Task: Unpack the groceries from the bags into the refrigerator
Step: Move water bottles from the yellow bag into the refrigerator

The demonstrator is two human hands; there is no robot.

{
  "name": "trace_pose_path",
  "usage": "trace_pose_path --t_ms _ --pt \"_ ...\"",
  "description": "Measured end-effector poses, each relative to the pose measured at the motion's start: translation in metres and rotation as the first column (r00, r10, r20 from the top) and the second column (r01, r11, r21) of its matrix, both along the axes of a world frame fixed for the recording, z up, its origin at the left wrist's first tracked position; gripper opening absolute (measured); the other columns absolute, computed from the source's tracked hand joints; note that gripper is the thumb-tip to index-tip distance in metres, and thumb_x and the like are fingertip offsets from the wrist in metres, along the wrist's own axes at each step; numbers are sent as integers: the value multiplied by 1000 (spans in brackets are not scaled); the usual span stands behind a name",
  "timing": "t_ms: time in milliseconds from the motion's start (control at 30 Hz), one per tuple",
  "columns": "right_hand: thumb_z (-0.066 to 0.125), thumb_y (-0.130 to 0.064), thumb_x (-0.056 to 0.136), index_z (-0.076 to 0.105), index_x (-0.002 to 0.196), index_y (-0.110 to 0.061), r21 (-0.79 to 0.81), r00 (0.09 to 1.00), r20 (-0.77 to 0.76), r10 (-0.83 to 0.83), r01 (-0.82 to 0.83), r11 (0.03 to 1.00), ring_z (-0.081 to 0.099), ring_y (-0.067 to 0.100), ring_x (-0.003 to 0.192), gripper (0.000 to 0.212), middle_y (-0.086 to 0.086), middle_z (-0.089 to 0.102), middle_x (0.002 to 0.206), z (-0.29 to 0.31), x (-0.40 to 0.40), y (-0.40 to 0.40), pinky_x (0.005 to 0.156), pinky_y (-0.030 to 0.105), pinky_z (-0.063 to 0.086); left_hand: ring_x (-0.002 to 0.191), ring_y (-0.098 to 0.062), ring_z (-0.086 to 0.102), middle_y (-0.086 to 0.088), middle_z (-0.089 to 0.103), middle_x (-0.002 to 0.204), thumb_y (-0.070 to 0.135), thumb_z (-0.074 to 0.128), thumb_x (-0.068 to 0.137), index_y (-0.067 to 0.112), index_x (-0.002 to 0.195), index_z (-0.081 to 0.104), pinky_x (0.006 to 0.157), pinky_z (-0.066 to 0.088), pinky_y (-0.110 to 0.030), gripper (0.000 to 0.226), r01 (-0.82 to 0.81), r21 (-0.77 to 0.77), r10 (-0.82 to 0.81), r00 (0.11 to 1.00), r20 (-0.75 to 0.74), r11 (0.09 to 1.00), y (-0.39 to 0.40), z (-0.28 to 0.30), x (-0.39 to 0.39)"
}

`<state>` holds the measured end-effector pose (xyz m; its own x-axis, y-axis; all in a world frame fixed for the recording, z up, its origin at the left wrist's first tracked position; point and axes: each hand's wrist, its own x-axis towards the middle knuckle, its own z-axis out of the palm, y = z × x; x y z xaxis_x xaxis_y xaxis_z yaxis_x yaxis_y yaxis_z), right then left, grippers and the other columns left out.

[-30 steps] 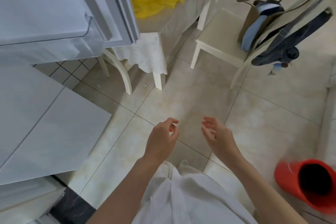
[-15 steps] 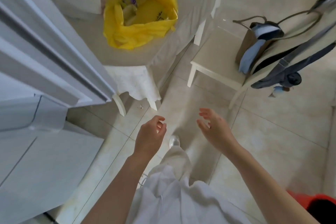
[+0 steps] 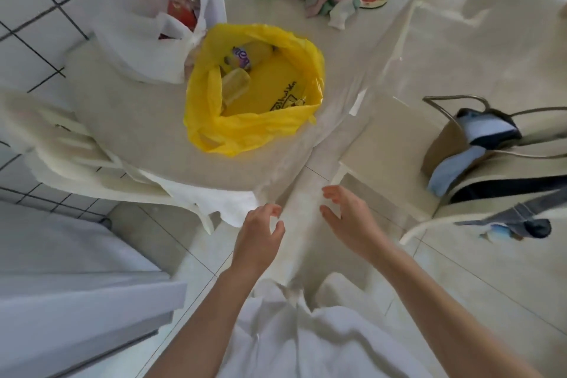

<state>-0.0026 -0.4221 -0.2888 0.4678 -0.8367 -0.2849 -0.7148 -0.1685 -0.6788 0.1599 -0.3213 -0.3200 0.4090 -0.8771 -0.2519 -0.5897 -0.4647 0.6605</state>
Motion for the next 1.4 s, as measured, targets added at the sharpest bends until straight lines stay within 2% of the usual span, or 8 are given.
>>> trace_pose_path --t_ms 333,500,667,800,967,1067,1267,1400 --pt "51 -20 96 46 134 -11 2 951 -81 297 -298 955 49 22 124 39 6 52 135 -5 48 -143 100 30 38 112 -15 52 2 62 116 18 55 95 15 118 59 86 39 -22 24 -282 -13 282 959 -16 959 -105 -8 35" --pt "48 -24 98 41 138 -13 -89 849 -184 494 -515 852 40 25 130 43 6 46 141 4 67 -223 106 36 34 106 -18 57 -4 66 111 15 56 94 10 115 62 82 42 -25 22 -411 7 411 912 11 912 -165 0 44" --pt "54 -21 95 48 132 -5 -124 747 -191 637 -662 739 48 33 121 41 14 54 129 4 100 -292 101 40 39 109 -22 52 -4 64 113 14 56 93 12 120 60 85 44 -34 27 -478 24 475 877 78 878 -213 7 49" --pt "49 -22 97 43 136 -9 -157 679 -218 701 -733 662 43 33 124 42 12 48 134 11 143 -331 100 36 33 117 -24 47 -5 59 122 13 56 92 13 125 57 90 43 -35 33 -527 11 521 844 131 850 -235 10 55" --pt "49 -23 97 30 144 -14 -255 662 -207 720 -747 614 38 29 130 52 8 40 143 21 194 -366 104 38 35 121 -33 48 -15 49 136 6 67 84 9 139 42 91 50 -41 60 -529 -101 530 783 325 843 -257 8 78" --pt "51 -22 96 29 144 -13 -335 656 -227 720 -747 575 40 30 128 54 10 40 142 21 224 -379 102 38 38 123 -35 49 -18 49 137 5 70 81 8 142 38 95 50 -43 69 -512 -101 503 757 417 853 -267 3 107" --pt "52 -20 95 30 145 -12 -367 557 -309 771 -818 444 37 31 133 55 11 35 146 1 277 -400 104 37 39 125 -35 48 -15 51 137 10 71 79 11 145 37 98 49 -44 74 -447 106 327 777 538 888 -279 -23 163" --pt "51 -16 95 23 147 -11 -324 492 -372 787 -863 387 38 31 134 59 12 30 150 -20 303 -425 103 38 42 143 -33 26 -9 30 155 17 63 86 19 153 21 113 32 -44 79 -490 232 320 794 517 840 -279 -37 187"
